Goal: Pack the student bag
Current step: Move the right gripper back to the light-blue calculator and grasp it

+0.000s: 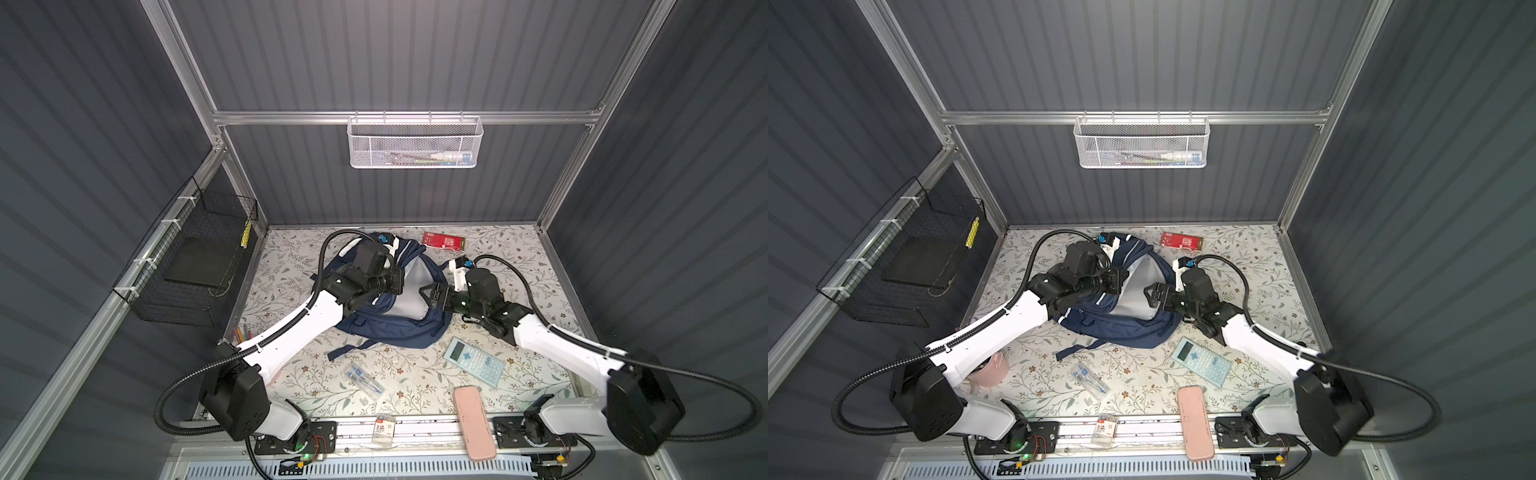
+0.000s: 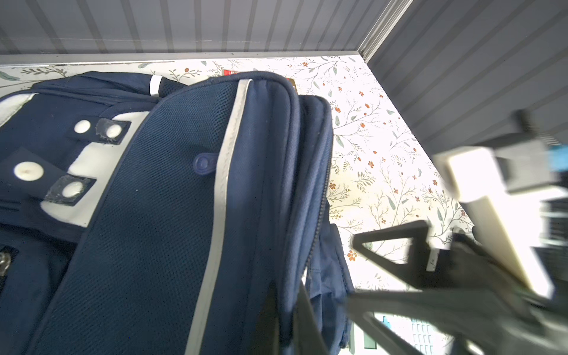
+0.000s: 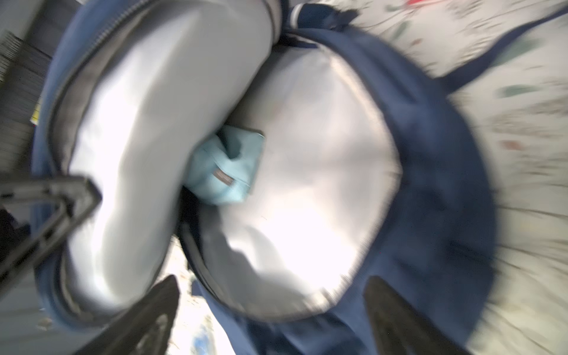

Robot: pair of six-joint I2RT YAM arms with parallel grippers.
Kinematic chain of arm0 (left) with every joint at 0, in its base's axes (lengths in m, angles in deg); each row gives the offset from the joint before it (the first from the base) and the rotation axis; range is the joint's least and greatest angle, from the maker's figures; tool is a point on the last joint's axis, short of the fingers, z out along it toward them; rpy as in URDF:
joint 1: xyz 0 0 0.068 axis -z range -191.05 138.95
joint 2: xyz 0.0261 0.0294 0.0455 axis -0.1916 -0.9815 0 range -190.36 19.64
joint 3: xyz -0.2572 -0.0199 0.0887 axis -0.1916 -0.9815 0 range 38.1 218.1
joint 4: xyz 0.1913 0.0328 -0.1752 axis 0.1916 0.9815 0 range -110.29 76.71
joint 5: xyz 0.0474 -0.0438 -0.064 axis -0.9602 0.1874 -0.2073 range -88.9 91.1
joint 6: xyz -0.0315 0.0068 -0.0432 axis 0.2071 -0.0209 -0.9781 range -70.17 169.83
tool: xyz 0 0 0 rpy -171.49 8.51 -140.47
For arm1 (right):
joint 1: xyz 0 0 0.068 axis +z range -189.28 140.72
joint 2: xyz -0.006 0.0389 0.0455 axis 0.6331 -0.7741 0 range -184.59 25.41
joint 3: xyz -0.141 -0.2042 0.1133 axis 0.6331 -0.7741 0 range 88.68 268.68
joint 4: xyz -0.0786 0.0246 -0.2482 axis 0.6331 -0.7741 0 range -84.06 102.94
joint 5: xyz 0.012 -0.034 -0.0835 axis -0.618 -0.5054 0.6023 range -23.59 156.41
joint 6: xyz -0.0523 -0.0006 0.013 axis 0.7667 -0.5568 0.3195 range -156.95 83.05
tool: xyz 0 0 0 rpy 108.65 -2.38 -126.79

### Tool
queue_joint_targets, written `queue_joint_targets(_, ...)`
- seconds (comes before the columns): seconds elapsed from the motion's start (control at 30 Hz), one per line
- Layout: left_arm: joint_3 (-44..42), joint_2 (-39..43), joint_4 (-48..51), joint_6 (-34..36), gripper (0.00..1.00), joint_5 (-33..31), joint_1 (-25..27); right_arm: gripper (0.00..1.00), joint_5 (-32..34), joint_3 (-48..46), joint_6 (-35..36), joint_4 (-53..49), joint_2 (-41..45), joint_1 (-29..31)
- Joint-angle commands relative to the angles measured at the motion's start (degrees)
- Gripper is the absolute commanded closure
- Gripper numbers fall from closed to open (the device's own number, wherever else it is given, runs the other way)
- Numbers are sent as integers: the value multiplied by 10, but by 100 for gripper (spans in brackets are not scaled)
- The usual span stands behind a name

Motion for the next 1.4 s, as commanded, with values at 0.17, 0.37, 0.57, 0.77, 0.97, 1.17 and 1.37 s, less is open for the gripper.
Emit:
queue_joint_targets(0.17, -31, 37, 5, 29, 100, -24, -8, 1, -22, 57, 254, -375, 34, -81)
queue_joint_targets(0.37, -35, 33, 8, 34, 100, -11, -12, 2, -6, 77, 428, -393, 29, -71)
queue_joint_targets(0.57, -48, 36, -1, 35, 100, -7, -12, 2, 9, 57, 516, -410, -6, -22)
queue_joint_targets(0.77, -51, 43, -6, 37, 100, 0, -13, 5, 10, 48, 518, -439, -59, -7)
queue_joint_targets(0.97, -70, 49, -31, 30, 100, 8, -13, 5, 46, 44, 520, -448, -119, 14)
queue_joint_targets(1.17, -80, 51, -43, 28, 100, 19, -13, 5, 58, 34, 520, -437, -138, 19)
queue_joint_targets(1.37, -89, 56, -51, 26, 100, 25, -14, 6, 62, 16, 527, -424, -147, 36)
